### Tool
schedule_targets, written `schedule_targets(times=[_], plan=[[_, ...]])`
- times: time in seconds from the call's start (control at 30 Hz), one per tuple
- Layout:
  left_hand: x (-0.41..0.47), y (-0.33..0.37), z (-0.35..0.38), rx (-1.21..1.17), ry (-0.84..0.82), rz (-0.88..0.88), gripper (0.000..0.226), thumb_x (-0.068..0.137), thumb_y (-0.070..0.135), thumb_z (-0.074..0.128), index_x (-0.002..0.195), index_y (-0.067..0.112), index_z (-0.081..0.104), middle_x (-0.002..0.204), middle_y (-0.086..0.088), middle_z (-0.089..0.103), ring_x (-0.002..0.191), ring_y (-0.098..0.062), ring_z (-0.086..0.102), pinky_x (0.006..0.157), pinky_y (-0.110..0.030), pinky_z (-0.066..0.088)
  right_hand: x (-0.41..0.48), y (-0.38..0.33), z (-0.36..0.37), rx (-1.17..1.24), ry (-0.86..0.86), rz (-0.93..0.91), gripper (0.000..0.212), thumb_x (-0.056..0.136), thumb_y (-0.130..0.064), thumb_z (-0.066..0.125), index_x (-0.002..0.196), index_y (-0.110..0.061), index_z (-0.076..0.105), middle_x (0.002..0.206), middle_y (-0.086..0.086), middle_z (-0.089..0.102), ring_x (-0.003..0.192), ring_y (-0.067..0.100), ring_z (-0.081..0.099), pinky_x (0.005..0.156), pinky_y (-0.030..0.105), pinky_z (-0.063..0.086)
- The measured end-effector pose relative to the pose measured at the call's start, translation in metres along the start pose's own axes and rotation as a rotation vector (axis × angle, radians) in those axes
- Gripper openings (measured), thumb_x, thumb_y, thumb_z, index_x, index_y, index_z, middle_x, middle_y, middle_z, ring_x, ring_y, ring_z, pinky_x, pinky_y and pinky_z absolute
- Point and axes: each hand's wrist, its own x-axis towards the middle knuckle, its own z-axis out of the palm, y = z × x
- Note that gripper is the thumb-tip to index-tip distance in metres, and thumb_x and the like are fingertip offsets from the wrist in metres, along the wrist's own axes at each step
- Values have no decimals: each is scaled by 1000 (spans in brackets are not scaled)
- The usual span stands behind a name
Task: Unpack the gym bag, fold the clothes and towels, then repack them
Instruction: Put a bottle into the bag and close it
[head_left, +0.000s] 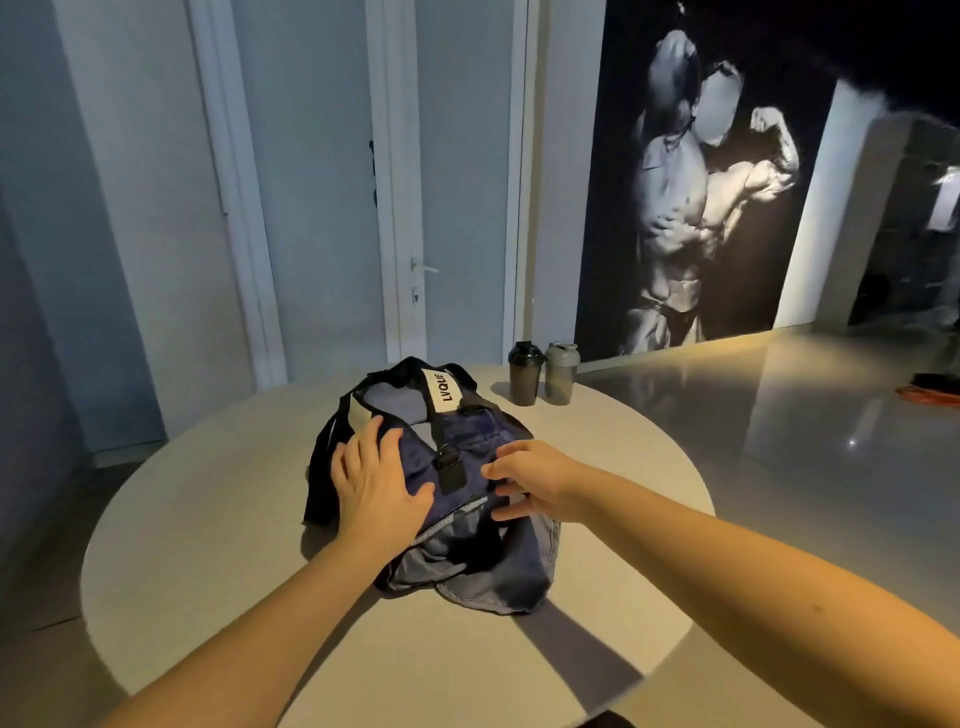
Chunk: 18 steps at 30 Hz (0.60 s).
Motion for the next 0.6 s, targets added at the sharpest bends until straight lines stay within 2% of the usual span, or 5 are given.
schedule_targets(times=[0.2,0.3,0.4,0.53,0.6], plan=[[68,71,-14,-133,-112,136,45,92,38,63,133,21,55,153,-3,35,142,-27,24,116,-44,18,22,-21,-71,-76,284,-99,19,94,-4,65,112,-6,60,120,19,62,107,31,63,84,45,62],[116,109,5,-144,-251,111,41,92,33,61,130,19,56,143,-5,44,135,-29,32,112,-44,30,52,-26,-109,-104,401,-112,38,94,-6,67,130,-5,56,113,13,64,102,28,66,81,38,62],[167,140,46,-160,-407,27,42,89,32,62,129,17,56,137,-8,46,132,-32,36,107,-47,38,94,-27,-142,-130,489,-145,47,93,-10,71,136,-6,52,108,7,62,99,25,66,80,35,61],[248,172,122,-77,-518,-7,48,89,29,66,129,8,51,132,-14,49,125,-35,42,98,-42,45,178,-20,-192,-222,569,-174,68,88,-24,78,145,-10,45,127,12,61,103,29,66,92,44,58],[293,182,165,-65,-525,-41,53,88,27,69,132,6,48,130,-14,47,124,-35,44,94,-40,47,228,-13,-217,-282,606,-183,82,83,-33,82,150,-12,39,142,12,54,115,32,63,99,48,54]])
